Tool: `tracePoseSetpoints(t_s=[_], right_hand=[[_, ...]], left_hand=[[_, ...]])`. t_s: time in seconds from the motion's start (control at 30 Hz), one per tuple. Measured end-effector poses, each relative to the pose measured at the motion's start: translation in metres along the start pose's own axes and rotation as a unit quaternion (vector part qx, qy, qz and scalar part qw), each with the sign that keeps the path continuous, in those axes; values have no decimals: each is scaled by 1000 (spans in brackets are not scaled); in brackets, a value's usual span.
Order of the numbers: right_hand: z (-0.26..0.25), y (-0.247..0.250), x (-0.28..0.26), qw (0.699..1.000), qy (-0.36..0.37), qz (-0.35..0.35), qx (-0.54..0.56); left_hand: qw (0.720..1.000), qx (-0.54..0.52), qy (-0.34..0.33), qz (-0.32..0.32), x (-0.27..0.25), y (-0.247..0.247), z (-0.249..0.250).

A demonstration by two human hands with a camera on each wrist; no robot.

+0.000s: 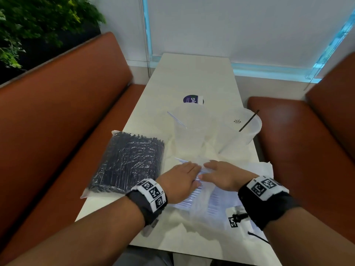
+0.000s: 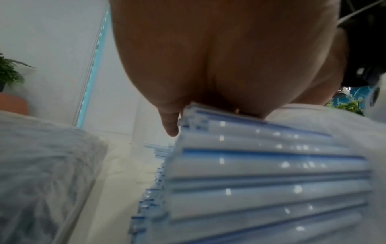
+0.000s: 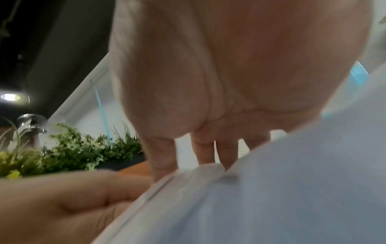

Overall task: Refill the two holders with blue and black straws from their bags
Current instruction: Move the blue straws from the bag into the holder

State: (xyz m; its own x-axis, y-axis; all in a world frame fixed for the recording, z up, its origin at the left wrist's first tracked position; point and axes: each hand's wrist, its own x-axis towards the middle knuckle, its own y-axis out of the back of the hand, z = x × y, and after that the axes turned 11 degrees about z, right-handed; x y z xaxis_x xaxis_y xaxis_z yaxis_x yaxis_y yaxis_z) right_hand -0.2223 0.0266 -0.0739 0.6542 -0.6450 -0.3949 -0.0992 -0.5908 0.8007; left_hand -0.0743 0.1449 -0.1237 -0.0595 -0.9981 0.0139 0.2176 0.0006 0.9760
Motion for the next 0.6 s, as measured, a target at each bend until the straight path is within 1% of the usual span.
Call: tracePoseSetpoints(t_s=[0.03, 0.1, 0.17, 0.23, 0.3, 0.37, 0.5, 0.6], right_hand=[[4, -2, 1, 1000, -7, 19, 8], [8, -6, 1, 998, -9, 53, 18], [7, -7, 2, 996, -2, 85, 34], [6, -8, 1, 991, 1, 118, 57], [6, -11, 2, 988, 2, 144, 61], [7, -13, 1, 985, -3, 158, 69], [8, -11, -2, 985, 8, 158, 67], [10, -10, -2, 985, 24, 161, 50]], left_hand=[[1000, 8, -5, 7, 1, -1, -2], [998, 28, -28, 44, 6, 2, -1], [997, 22, -40, 66, 11, 7, 6], [999, 9, -31, 34, 16, 12, 14], [999, 31, -21, -3, 20, 16, 18], [998, 61, -26, -17, 25, 19, 20], [997, 70, -26, -35, 31, 23, 22], [996, 89, -22, -9, 31, 26, 18]])
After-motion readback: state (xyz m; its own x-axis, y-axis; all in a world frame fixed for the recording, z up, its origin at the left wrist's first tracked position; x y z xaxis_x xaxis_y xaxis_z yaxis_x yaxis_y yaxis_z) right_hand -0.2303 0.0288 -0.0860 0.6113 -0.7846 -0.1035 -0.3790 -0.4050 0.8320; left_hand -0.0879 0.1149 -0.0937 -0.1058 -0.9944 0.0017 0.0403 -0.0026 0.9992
